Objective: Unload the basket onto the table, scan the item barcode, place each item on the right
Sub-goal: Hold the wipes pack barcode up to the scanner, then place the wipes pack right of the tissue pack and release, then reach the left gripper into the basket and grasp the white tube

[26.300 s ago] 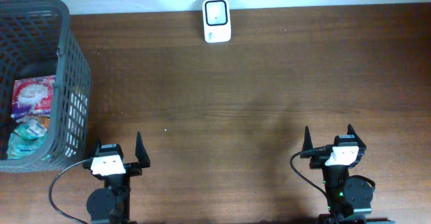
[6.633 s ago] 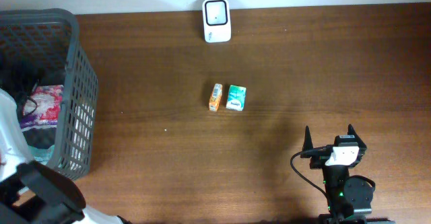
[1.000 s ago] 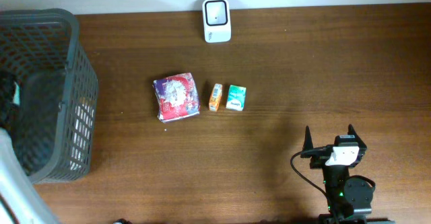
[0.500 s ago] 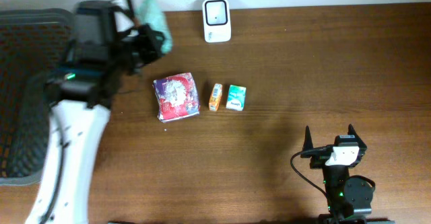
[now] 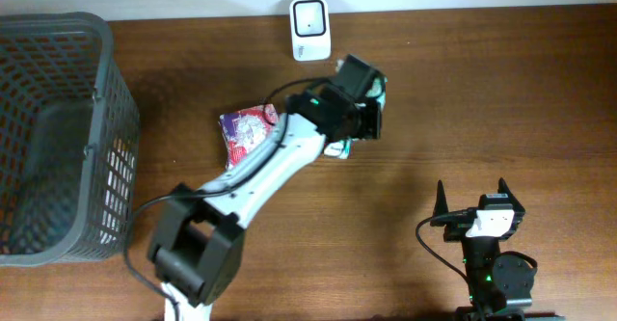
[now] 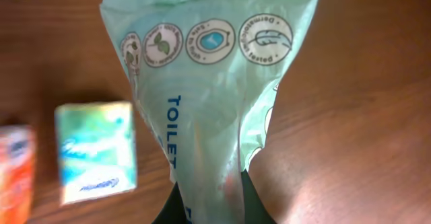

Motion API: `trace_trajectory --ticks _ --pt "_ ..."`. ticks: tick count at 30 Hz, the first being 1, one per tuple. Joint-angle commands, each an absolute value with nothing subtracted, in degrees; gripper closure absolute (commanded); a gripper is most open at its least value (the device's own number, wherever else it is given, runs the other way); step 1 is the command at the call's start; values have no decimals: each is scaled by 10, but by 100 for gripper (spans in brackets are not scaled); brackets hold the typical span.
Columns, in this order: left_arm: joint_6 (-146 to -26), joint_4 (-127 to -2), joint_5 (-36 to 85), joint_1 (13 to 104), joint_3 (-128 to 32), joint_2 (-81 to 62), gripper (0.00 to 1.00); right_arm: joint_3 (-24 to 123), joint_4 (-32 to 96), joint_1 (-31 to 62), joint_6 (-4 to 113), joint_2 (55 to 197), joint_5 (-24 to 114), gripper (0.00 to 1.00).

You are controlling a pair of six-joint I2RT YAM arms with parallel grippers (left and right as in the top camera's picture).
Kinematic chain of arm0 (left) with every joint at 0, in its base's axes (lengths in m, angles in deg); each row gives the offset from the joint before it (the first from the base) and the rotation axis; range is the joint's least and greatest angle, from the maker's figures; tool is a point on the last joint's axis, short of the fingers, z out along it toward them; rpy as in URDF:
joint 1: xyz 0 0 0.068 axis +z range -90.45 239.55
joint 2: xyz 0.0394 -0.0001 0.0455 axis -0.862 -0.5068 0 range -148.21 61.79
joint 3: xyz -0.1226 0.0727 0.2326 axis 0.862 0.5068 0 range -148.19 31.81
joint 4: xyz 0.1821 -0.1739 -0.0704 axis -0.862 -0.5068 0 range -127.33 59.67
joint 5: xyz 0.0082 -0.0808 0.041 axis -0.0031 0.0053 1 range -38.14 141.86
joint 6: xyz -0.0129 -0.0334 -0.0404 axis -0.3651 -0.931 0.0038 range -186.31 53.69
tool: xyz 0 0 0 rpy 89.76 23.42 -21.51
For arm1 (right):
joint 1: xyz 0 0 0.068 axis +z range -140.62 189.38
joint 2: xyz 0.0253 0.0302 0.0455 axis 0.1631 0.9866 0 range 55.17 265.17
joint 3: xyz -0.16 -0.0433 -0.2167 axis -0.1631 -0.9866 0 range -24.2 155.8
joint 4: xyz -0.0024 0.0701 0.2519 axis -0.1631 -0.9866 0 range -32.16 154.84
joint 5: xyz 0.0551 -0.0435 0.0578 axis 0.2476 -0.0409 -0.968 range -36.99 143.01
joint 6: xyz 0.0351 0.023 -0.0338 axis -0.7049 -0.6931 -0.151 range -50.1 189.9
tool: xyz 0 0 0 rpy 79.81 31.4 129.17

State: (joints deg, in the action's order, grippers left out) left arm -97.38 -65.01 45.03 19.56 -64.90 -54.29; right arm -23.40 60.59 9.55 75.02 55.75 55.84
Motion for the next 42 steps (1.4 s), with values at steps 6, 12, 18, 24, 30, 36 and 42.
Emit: trace_trajectory --ticks 6,12,18,24,30,36,42 --pt "-1004 -603 562 158 -656 -643 86 -239 605 97 753 554 565 1" --pt "-1002 -595 545 158 -671 -646 25 -239 605 97 753 554 565 2" --pt "-944 -641 512 173 -742 -558 20 -239 605 97 753 554 565 2" --pt "-918 -729 595 259 -743 -367 18 -239 605 97 753 554 565 2" --pt "-815 -793 637 471 -743 -183 6 -239 605 97 753 554 565 2" --pt "-794 -833 703 671 -743 -109 1 -239 605 97 753 554 565 2" --pt "-794 -876 794 796 -739 -191 0 -239 605 97 753 554 565 2"
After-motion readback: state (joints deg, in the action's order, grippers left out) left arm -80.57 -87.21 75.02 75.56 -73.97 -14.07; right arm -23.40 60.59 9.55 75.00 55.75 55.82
